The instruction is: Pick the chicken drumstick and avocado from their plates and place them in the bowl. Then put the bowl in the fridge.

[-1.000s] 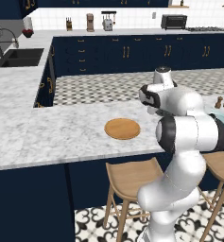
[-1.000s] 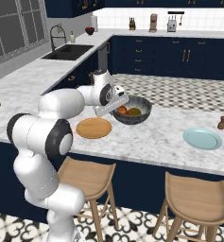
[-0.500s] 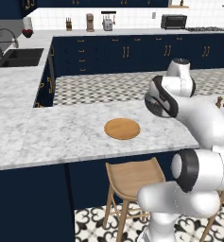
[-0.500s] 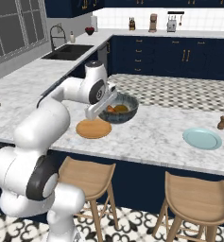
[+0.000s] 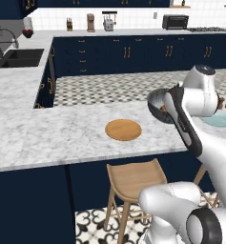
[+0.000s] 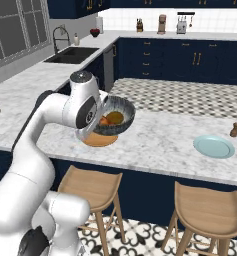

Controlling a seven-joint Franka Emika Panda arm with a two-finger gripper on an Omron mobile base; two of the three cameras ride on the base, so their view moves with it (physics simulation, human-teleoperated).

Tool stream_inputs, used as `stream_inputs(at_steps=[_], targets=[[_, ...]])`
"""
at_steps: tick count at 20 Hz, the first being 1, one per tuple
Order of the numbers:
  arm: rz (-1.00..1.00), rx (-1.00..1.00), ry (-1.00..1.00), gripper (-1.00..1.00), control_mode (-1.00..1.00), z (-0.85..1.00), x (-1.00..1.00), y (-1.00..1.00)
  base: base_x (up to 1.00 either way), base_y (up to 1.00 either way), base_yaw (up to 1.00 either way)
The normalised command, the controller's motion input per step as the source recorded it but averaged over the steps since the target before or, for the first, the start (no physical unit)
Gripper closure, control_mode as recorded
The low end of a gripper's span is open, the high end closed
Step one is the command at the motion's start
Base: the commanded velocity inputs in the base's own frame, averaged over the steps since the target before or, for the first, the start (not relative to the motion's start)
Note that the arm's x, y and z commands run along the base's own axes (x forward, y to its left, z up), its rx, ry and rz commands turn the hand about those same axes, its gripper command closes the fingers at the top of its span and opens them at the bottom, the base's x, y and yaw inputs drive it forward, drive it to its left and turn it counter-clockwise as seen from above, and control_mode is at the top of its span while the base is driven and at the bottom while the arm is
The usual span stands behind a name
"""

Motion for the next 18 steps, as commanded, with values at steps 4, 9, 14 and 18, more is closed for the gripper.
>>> stream_inputs(at_steps=[4,9,14,18], targets=[[0.11,0.00,-0.02,1.00,-1.00,0.57,-1.00,0.26,0.00,0.00,0.00],[0.05,0.00,-0.05,1.00,-1.00,0.60,-1.00,0.22,0.00,0.00,0.00],[0.00,0.00,0.00,1.00,1.00,0.00,0.00,0.00,-0.67,-0.43,-0.07],[0.00,0.00,0.00,1.00,1.00,0.00,0.00,0.00,0.02,-0.88,-0.47]])
